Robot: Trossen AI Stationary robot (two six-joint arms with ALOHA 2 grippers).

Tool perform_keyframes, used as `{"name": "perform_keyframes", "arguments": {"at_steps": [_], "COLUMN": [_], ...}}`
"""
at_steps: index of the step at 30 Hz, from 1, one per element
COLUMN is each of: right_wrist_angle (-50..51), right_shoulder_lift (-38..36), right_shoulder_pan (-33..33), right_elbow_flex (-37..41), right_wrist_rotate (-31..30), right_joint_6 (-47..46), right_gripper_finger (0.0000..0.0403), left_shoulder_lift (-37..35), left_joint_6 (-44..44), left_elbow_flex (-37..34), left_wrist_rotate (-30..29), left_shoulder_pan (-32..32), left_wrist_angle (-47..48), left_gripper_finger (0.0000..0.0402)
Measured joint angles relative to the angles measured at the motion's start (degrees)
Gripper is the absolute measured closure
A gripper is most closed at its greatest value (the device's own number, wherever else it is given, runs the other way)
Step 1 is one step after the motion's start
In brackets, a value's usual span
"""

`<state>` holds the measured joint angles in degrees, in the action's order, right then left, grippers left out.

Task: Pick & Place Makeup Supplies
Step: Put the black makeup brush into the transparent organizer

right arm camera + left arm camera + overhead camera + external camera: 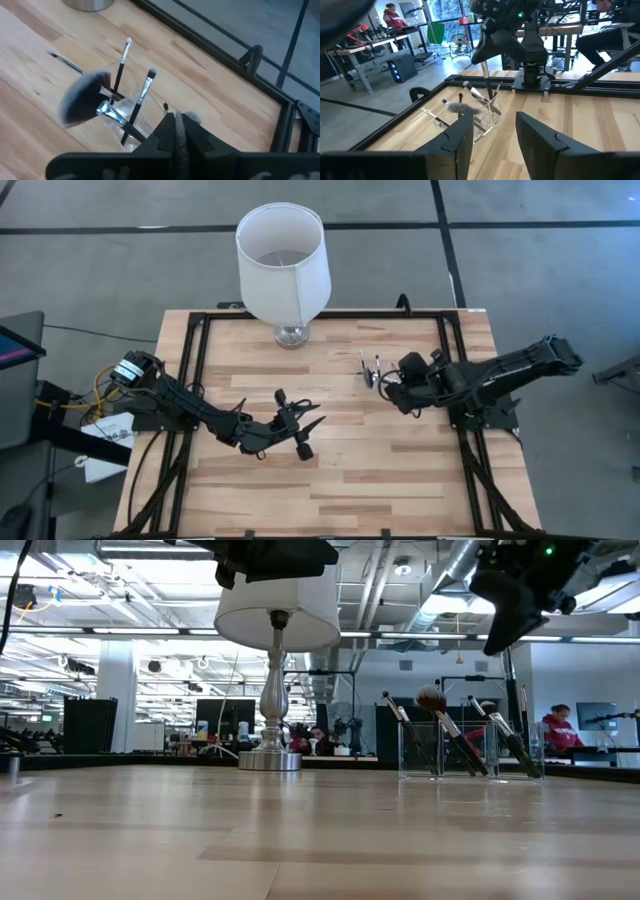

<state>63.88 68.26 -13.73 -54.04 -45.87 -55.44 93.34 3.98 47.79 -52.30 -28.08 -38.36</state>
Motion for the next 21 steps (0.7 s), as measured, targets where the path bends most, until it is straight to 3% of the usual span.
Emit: {"name": "perform_keyframes", "arguments": {"at_steps": [9,16,21], "right_wrist_angle": [-1.33,-1.55,-0.29], "right_shoulder_lift": [5.09,12.21,13.09], "right_shoulder_pan": [0.38,0.38,0.38], "right_elbow_flex": [0.0,0.0,-0.66], "right_wrist_rotate": [-0.42,-0.13,2.52], "right_joint_6": [-0.11,1.75,2.93], "right_gripper_finger": [0.0389,0.0349,0.0315], "left_shoulder_lift": [0.0,0.0,0.0], "left_joint_6": [-1.2,-1.48,-1.41], "left_elbow_flex": [0.0,0.0,0.0], "left_wrist_rotate": [0.04,0.05,0.05], "left_shoulder_pan": [0.0,0.0,-0.02], "left_wrist_angle": [-0.01,0.01,0.01], "left_gripper_finger": [0.0257,0.0256,0.0256]}}
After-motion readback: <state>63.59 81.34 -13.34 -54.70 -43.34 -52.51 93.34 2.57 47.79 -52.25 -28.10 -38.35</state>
